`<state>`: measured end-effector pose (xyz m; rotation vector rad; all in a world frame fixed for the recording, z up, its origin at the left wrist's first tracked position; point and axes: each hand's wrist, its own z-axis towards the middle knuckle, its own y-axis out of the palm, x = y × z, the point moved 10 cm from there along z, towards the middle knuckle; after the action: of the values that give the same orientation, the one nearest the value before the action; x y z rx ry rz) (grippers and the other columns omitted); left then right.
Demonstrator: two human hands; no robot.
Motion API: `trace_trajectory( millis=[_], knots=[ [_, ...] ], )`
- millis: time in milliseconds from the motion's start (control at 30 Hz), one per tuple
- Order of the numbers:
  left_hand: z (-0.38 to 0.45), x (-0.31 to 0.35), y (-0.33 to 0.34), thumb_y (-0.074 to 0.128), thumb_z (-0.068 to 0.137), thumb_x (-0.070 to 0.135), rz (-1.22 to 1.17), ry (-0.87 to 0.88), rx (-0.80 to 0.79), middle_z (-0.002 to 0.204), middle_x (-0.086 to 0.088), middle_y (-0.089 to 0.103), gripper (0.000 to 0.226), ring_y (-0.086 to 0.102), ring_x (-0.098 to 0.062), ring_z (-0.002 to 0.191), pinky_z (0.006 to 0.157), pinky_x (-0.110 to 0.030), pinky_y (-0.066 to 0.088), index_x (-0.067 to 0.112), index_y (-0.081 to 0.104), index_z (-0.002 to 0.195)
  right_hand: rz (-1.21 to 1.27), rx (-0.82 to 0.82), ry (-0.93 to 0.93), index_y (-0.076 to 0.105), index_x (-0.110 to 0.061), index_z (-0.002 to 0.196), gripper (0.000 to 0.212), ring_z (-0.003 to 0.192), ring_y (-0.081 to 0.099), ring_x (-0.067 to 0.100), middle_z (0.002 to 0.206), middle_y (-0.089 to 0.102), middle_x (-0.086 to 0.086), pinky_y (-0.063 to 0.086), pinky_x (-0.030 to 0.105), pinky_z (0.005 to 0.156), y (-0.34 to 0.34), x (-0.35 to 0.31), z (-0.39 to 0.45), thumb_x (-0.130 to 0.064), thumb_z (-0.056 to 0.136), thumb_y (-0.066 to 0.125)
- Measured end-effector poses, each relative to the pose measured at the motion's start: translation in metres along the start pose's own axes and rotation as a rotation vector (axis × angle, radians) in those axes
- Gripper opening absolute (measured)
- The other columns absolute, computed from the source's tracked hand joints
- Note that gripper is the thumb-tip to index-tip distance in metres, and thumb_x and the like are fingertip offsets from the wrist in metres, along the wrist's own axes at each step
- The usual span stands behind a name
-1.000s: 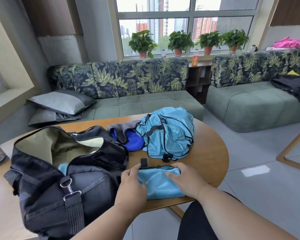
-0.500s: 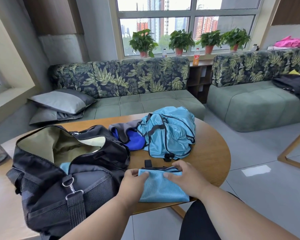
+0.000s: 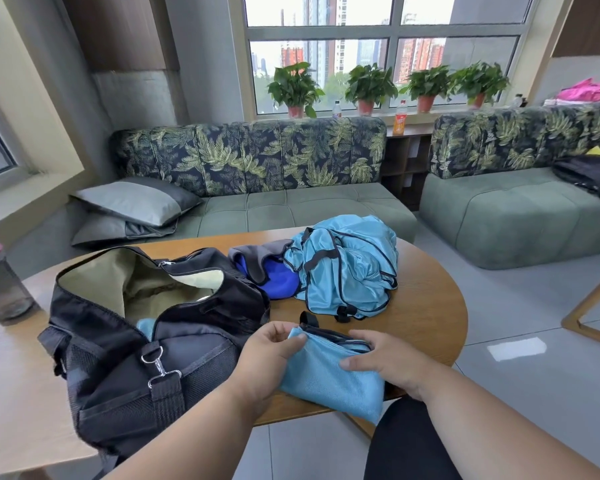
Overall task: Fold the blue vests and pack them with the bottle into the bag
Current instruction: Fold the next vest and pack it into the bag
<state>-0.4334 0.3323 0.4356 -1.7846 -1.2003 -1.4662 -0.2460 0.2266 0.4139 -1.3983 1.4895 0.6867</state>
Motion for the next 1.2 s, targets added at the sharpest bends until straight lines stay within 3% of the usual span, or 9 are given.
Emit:
trace_trajectory(
  millis=[100, 167, 367, 533, 700, 800, 900, 1000, 1200],
  knots=[
    [-0.012, 0.022, 0.0, 0.081, 0.089, 0.005, 0.022, 0.078, -0.086, 0.089, -0.011, 0.073, 0.012, 0.067, -0.023, 0.081, 0.08, -0.038, 0.054, 0.01, 0.071, 0.092, 0.078, -0.2, 0.01, 0.065, -0.014, 0.138, 0.057, 0.121, 0.07, 0.028, 0.128, 0.075, 0.008, 0.049, 0.048, 0.114, 0.023, -0.005, -0.015, -0.019, 0.085, 0.087],
    [-0.018, 0.035, -0.003, 0.082, 0.087, 0.002, 0.038, 0.114, -0.128, 0.089, -0.013, 0.071, 0.015, 0.065, -0.025, 0.081, 0.079, -0.038, 0.054, 0.009, 0.069, 0.092, 0.1, -0.292, 0.007, 0.067, -0.009, 0.135, 0.058, 0.127, 0.065, 0.037, 0.132, 0.071, 0.015, 0.043, 0.056, 0.117, 0.038, -0.006, -0.023, -0.024, 0.084, 0.089],
    [-0.029, 0.061, -0.017, 0.083, 0.085, -0.002, 0.064, 0.194, -0.117, 0.086, -0.008, 0.069, 0.021, 0.065, -0.022, 0.081, 0.08, -0.034, 0.054, 0.016, 0.071, 0.087, 0.22, -0.332, -0.012, 0.061, -0.002, 0.14, 0.066, 0.131, 0.061, 0.043, 0.138, 0.067, 0.021, 0.043, 0.056, 0.117, 0.068, -0.017, -0.032, -0.019, 0.082, 0.087],
    [-0.044, 0.078, -0.037, 0.081, 0.087, -0.002, 0.108, 0.255, -0.046, 0.089, 0.001, 0.071, 0.022, 0.064, -0.01, 0.079, 0.076, -0.021, 0.054, 0.012, 0.071, 0.101, 0.301, -0.308, -0.053, 0.062, -0.001, 0.137, 0.061, 0.124, 0.065, 0.044, 0.132, 0.069, 0.024, 0.055, 0.047, 0.103, 0.089, -0.037, -0.04, -0.011, 0.08, 0.08],
    [-0.058, 0.117, -0.093, 0.082, 0.089, 0.016, 0.291, 0.42, 0.184, 0.098, 0.012, 0.072, 0.021, 0.066, -0.005, 0.086, 0.085, -0.022, 0.055, 0.027, 0.07, 0.103, 0.437, -0.22, -0.13, 0.064, -0.003, 0.134, 0.072, 0.111, 0.071, 0.041, 0.127, 0.071, 0.025, 0.059, 0.047, 0.089, 0.102, -0.064, -0.046, -0.016, 0.067, 0.087],
    [-0.065, 0.14, -0.141, 0.076, 0.093, 0.024, 0.364, 0.447, 0.374, 0.096, 0.013, 0.075, 0.011, 0.067, 0.001, 0.085, 0.087, -0.027, 0.055, 0.03, 0.071, 0.101, 0.547, -0.174, -0.189, 0.064, -0.004, 0.135, 0.067, 0.112, 0.071, 0.043, 0.126, 0.072, 0.025, 0.06, 0.052, 0.093, 0.108, -0.086, -0.052, -0.012, 0.07, 0.082],
    [-0.067, 0.155, -0.187, 0.071, 0.093, 0.028, 0.565, 0.438, 0.569, 0.107, 0.011, 0.07, 0.015, 0.066, -0.009, 0.096, 0.089, -0.029, 0.053, 0.033, 0.072, 0.106, 0.641, -0.177, -0.224, 0.065, -0.001, 0.135, 0.063, 0.117, 0.069, 0.045, 0.129, 0.07, 0.026, 0.06, 0.052, 0.094, 0.121, -0.112, -0.055, -0.009, 0.074, 0.077],
    [-0.065, 0.162, -0.213, 0.069, 0.091, 0.03, 0.837, 0.421, 0.708, 0.126, 0.004, 0.06, 0.025, 0.05, -0.026, 0.125, 0.113, -0.039, 0.038, 0.033, 0.073, 0.115, 0.677, -0.171, -0.226, 0.065, 0.0, 0.136, 0.062, 0.114, 0.07, 0.042, 0.13, 0.07, 0.026, 0.062, 0.049, 0.092, 0.134, -0.141, -0.048, -0.009, 0.076, 0.076],
    [-0.07, 0.159, -0.248, 0.073, 0.087, 0.037, 1.007, 0.361, 0.902, 0.168, -0.002, 0.021, 0.041, 0.009, -0.03, 0.153, 0.127, -0.046, 0.009, 0.043, 0.066, 0.127, 0.76, -0.25, -0.214, 0.066, -0.003, 0.136, 0.049, 0.106, 0.071, 0.032, 0.128, 0.071, 0.019, 0.059, 0.044, 0.092, 0.165, -0.215, -0.016, -0.011, 0.088, 0.069]
  ],
)
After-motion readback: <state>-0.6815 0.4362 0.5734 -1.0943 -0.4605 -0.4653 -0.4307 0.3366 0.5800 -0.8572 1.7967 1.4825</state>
